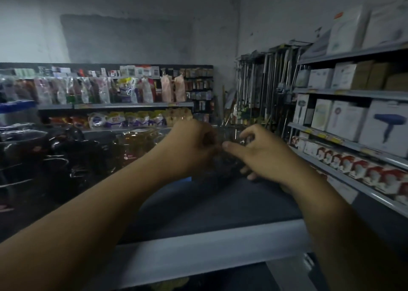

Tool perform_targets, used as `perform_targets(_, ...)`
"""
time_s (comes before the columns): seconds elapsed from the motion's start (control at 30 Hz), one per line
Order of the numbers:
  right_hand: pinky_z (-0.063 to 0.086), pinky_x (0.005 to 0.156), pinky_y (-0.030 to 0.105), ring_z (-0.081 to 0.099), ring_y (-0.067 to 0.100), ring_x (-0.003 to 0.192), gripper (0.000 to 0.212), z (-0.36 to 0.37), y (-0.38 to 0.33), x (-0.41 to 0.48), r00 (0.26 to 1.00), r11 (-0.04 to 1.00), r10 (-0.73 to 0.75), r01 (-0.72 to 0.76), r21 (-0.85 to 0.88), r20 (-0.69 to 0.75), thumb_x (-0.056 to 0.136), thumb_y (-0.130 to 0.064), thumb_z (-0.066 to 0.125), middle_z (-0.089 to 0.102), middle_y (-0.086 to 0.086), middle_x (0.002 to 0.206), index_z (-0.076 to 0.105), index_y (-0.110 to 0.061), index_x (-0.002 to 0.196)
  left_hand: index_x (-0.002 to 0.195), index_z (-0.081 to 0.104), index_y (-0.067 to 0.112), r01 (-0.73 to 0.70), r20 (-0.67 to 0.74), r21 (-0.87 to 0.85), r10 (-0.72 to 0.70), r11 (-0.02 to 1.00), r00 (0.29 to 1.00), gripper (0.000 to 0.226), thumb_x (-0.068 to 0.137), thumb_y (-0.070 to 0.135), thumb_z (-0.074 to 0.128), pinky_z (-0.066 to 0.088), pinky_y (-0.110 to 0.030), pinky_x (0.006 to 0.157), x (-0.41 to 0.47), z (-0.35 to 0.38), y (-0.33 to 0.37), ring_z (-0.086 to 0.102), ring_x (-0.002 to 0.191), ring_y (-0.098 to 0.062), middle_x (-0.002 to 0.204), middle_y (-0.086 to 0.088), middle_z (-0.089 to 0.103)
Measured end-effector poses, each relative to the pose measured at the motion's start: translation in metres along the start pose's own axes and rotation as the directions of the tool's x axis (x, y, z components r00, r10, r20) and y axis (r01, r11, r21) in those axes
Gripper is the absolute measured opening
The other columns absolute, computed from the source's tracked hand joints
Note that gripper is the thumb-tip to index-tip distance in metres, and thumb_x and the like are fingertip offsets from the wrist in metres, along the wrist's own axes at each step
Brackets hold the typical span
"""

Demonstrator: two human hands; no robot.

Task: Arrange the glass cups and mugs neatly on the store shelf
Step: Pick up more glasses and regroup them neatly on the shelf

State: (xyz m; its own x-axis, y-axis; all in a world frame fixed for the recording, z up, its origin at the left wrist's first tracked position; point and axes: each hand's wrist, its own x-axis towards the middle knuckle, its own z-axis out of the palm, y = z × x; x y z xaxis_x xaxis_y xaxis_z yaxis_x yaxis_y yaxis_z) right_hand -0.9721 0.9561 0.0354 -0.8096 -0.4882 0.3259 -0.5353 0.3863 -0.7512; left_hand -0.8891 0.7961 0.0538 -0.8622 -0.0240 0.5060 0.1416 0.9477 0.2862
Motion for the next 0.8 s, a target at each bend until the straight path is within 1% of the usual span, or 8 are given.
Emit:
perform_targets(0.07,0.065,0.069,0.046,0.072,0.022,0.093,0.072,0.005,0.008,0.0,0.994,0.947,0.108,-0.096,0.308,-0.022,0.073,-0.063,0.079,0.065,0.006,0.113,0.047,-0.024,0.125,0.09,0.071,0.008,0.049,-0.065,-0.187,-0.062,0.981,0.996,0.011,0.096,0.016,0.068,0.063,-0.038,0.072,-0.003,-0.003,-0.002,0.075,0.069,-0.012,0.078,-0.004,0.076)
perform_targets(0.13,0.064,0.077,0.05,0.075,0.029,0.095,0.085,0.008,0.015,0.0,0.991,0.831,0.123,-0.135,0.539,0.058,0.068,-0.062,0.08,0.066,0.011,0.124,0.046,-0.022,0.134,0.093,0.069,0.002,0.1,-0.092,-0.454,-0.158,0.886,0.983,0.011,0.097,0.012,0.066,0.064,-0.041,0.073,-0.005,-0.006,-0.001,0.077,0.073,-0.019,0.082,-0.01,0.076)
perform_targets(0.23,0.06,0.087,0.053,0.073,0.038,0.101,0.065,0.008,0.013,0.0,0.994,0.632,-0.034,-0.058,0.773,0.103,0.078,-0.041,0.076,0.071,0.018,0.122,0.055,-0.016,0.135,0.105,0.062,-0.014,0.131,-0.047,-0.781,-0.267,0.611,0.963,0.018,0.1,0.003,0.059,0.065,-0.037,0.073,-0.004,-0.008,0.009,0.073,0.075,-0.025,0.089,-0.024,0.071)
perform_targets(0.33,0.061,0.081,0.042,0.074,0.031,0.104,0.048,0.005,0.011,-0.002,0.994,0.563,-0.106,0.088,0.822,-0.034,0.086,-0.025,0.07,0.075,0.013,0.117,0.061,-0.008,0.129,0.11,0.057,-0.019,0.155,0.018,-0.847,-0.264,0.509,0.964,0.022,0.1,0.001,0.056,0.064,-0.035,0.076,-0.003,-0.011,0.017,0.071,0.077,-0.029,0.095,-0.034,0.068)
perform_targets(0.43,0.056,0.065,0.035,0.073,0.026,0.091,0.038,0.003,0.013,-0.003,0.992,0.635,-0.076,0.126,0.762,-0.101,0.082,-0.026,0.074,0.076,0.012,0.108,0.067,-0.007,0.115,0.108,0.06,-0.014,0.229,0.126,-0.762,-0.209,0.606,0.97,0.023,0.1,0.008,0.06,0.065,-0.039,0.071,-0.008,-0.02,0.013,0.074,0.076,-0.032,0.095,-0.031,0.073)
perform_targets(0.57,0.044,0.053,0.028,0.067,0.01,0.069,0.038,-0.004,0.013,0.003,0.983,0.825,-0.051,0.14,0.548,-0.175,0.081,-0.028,0.08,0.076,-0.001,0.095,0.068,-0.017,0.116,0.096,0.072,0.008,0.214,0.064,-0.211,-0.205,0.954,0.977,0.028,0.102,0.029,0.055,0.062,-0.032,0.058,-0.019,-0.036,0.001,0.074,0.071,-0.022,0.089,-0.009,0.077)
perform_targets(0.7,0.045,0.072,0.018,0.063,-0.008,0.089,0.042,-0.016,0.005,0.009,0.975,0.965,-0.159,0.187,0.185,-0.156,0.076,-0.028,0.085,0.068,-0.019,0.106,0.065,-0.036,0.113,0.097,0.07,0.006,0.219,-0.109,-0.084,-0.227,0.972,0.968,0.038,0.104,0.029,0.041,0.059,-0.046,0.068,-0.019,-0.035,-0.006,0.068,0.072,-0.027,0.088,-0.01,0.073)
perform_targets(0.8,0.042,0.072,0.014,0.057,-0.01,0.094,0.056,-0.018,-0.004,0.015,0.975,0.976,-0.216,0.213,-0.053,-0.045,0.071,-0.031,0.088,0.065,-0.017,0.111,0.065,-0.031,0.122,0.099,0.066,0.015,0.163,-0.178,0.125,-0.139,0.979,0.974,0.025,0.102,0.029,0.046,0.058,-0.042,0.07,-0.017,-0.027,-0.008,0.063,0.072,-0.018,0.089,-0.003,0.068)
